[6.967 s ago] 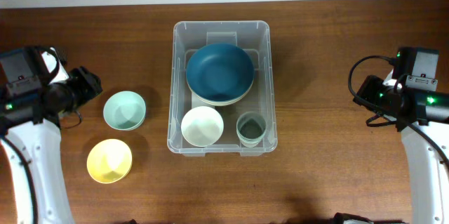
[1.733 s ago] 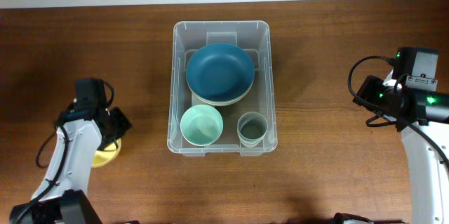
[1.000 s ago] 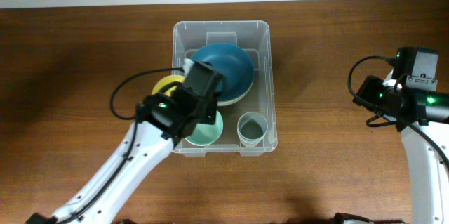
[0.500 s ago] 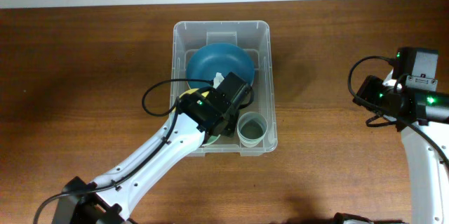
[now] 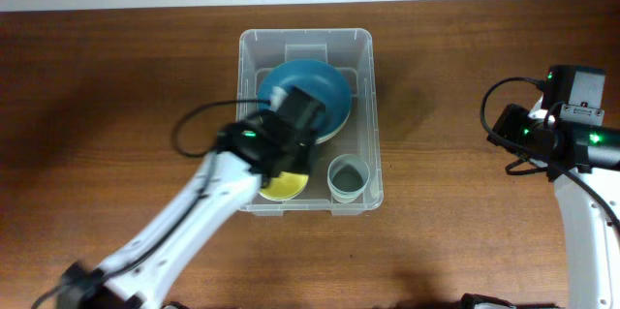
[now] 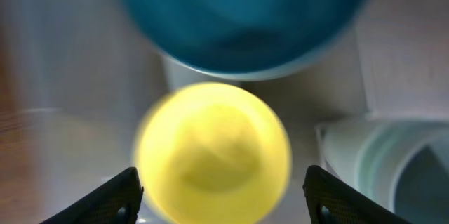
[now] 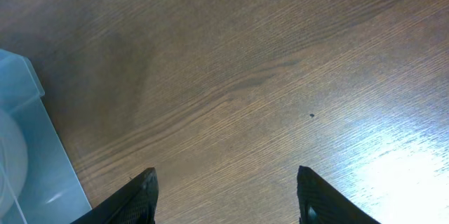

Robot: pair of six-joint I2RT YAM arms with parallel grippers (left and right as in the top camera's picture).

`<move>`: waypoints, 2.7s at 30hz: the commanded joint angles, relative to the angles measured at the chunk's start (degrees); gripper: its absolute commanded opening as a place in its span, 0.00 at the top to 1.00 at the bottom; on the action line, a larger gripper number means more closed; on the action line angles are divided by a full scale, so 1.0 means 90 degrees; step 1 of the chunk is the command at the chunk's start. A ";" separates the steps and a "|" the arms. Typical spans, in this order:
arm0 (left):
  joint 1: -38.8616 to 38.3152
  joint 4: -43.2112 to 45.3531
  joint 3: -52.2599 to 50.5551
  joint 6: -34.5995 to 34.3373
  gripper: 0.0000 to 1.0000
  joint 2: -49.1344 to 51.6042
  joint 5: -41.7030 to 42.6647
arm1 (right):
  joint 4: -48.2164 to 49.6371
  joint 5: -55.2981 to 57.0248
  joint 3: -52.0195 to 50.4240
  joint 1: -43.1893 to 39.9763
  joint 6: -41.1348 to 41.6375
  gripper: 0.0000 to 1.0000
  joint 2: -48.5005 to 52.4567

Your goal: Pack container

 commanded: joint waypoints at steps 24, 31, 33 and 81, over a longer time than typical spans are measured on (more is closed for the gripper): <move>0.3823 -0.0474 0.0083 0.0707 0.01 0.0532 0.1200 | 0.2778 -0.1824 -0.0019 0.2174 -0.1775 0.94 0.2662; 0.3823 -0.0466 0.0083 0.0704 0.01 0.0867 0.1200 | 0.3286 -0.2844 -0.0017 0.2555 -0.2125 0.92 0.2844; 0.3823 -0.0464 0.0083 0.0707 0.01 0.0865 0.1200 | 0.3339 -0.2929 -0.0017 0.2557 -0.2125 0.92 0.2844; 0.3820 0.2390 -0.2538 0.2577 0.01 -0.4626 0.1834 | 0.2300 -0.0381 -0.1481 0.1231 -0.1564 0.01 -0.2863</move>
